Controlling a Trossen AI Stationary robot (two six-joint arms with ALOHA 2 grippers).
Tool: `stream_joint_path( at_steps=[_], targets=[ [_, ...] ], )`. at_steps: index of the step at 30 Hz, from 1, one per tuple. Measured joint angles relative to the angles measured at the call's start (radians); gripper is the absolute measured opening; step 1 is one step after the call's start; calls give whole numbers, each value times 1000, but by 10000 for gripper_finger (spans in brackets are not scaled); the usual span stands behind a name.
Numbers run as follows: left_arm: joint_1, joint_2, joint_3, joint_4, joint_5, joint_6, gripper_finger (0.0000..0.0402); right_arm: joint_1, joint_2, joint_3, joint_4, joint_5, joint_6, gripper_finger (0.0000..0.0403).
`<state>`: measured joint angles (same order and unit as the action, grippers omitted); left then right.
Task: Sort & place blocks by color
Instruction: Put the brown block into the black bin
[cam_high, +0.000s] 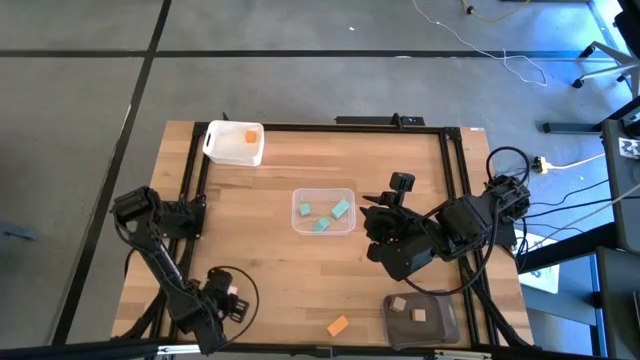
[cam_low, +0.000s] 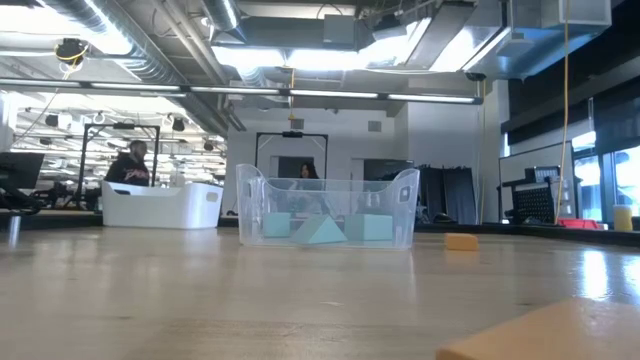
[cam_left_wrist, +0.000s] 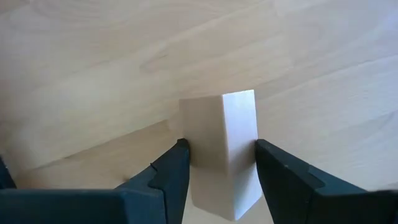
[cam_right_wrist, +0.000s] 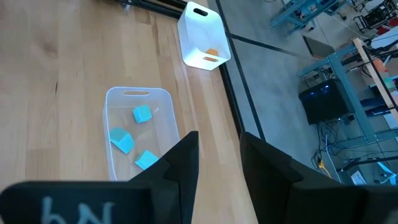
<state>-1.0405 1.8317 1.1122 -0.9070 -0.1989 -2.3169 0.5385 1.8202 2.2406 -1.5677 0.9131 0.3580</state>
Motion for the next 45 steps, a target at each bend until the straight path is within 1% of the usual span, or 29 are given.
stream_joint_path(
  at_steps=[6,13,22,25,29,33,39,42,45],
  targets=[
    [5,0,0,0,19,0,164,0,0,0,0,0,0,120],
    [17,-18,-3,13,45,22,145,0,0,0,1,0,0,120],
    [19,-80,-10,24,63,24,137,0,0,0,4,0,0,120],
    [24,-109,-10,17,55,27,136,0,0,0,5,0,0,120],
    [24,-124,-9,21,41,67,128,0,0,0,8,0,0,120],
    [32,-131,-8,34,65,102,122,0,0,0,16,0,0,120],
    [32,-132,-6,95,86,63,122,0,0,0,29,-30,2,120],
    [32,-133,-6,102,107,59,121,0,0,0,45,-53,0,120],
    [32,-133,-6,101,128,71,123,0,0,0,53,-53,0,120]
  ],
)
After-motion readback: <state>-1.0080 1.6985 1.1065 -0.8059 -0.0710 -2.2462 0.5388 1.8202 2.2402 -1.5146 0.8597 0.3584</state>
